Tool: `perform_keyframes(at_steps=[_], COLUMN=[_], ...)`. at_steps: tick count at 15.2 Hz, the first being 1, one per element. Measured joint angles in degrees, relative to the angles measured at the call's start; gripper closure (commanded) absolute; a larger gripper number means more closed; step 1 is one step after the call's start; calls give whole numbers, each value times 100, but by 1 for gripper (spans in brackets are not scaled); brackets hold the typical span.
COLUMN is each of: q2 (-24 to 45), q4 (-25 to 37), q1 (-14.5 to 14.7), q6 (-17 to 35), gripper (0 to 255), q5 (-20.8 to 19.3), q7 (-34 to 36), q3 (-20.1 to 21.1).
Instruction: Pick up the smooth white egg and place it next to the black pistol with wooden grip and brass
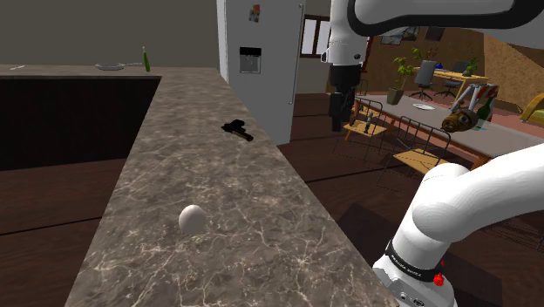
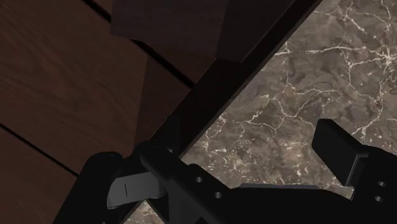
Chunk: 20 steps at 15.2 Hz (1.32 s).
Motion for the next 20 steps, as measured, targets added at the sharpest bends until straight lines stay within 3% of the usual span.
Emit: perform_keyframes(at_steps=[2, 7, 12, 20], q2=[-46, -300, -390, 165], q4=[-85, -689, -1234, -1579], q1=[16, 179, 373, 553], q6=[84, 900, 1922, 3811], gripper=[0, 0, 0, 0], q5=[55, 570, 1102, 1766], q7=[67, 698, 1362, 2465], q3=[45, 510, 1085, 2240])
